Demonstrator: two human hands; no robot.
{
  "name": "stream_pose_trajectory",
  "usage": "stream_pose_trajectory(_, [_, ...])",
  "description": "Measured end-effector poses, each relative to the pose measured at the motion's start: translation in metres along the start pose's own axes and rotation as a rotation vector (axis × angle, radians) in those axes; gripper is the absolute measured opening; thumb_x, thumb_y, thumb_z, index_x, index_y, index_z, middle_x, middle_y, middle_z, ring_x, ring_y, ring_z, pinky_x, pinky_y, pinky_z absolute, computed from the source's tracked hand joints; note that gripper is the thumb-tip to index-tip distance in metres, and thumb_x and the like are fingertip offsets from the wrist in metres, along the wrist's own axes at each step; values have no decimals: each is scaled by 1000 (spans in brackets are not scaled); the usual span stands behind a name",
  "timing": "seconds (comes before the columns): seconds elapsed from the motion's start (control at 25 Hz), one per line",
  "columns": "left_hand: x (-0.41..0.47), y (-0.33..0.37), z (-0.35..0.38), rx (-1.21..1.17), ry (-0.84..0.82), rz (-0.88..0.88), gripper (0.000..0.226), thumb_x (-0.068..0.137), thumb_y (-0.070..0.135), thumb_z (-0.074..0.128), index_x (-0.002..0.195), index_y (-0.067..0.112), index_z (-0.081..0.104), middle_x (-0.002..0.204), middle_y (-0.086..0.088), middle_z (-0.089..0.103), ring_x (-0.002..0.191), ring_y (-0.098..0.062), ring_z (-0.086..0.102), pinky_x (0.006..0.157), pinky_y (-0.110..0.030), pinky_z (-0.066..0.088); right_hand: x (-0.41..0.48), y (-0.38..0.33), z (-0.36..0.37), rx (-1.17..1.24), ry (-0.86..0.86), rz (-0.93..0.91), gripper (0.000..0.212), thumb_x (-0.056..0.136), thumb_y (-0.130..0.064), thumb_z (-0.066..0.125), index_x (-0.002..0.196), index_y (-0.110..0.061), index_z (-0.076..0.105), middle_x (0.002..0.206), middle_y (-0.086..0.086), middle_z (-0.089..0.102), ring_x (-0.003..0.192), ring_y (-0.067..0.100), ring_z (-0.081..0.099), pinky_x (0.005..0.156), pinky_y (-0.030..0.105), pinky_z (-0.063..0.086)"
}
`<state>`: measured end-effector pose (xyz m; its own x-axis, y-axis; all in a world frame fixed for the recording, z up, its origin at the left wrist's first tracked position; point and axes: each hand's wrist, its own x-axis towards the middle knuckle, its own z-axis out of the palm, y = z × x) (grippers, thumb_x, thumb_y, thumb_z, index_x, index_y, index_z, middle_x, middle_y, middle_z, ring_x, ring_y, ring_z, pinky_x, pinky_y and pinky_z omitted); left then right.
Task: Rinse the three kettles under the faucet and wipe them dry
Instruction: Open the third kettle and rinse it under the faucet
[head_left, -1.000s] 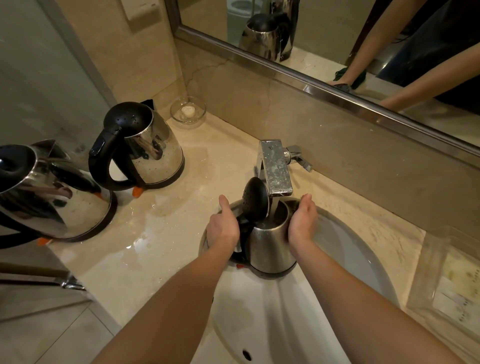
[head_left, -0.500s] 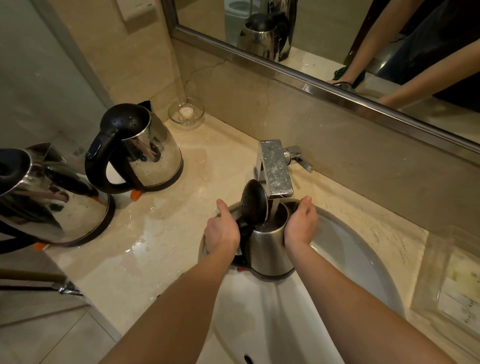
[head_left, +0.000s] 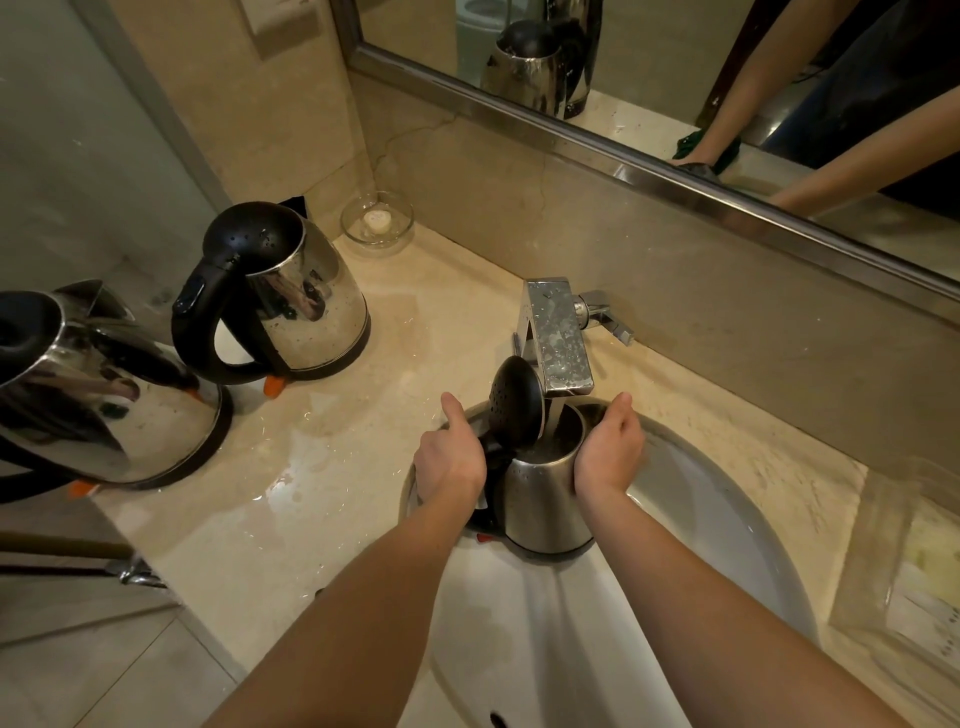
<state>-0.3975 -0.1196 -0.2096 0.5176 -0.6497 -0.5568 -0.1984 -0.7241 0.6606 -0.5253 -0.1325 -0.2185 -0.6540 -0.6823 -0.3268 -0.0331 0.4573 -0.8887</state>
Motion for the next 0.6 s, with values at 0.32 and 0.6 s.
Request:
stream_pose_trajectory(0.32, [2,0,1,3,9,-1,67,98,62,13,73,14,53,72,-8,56,68,-20,55,74,-34,44,0,-6,-2,-19,3,-21,54,105,-43,27,118,-7,65,110,11,65,108,27,57,87,34,38])
stream_pose_trajectory(0.6, [0,0,3,11,8,27,63,99,60,14,68,17,47,66,-6,50,62,-18,50,67,-32,40,-3,-7,-7,-4,-3,-28,48,106,-38,29,88,-6,61,79,2,55,75,12,50,77,30,31])
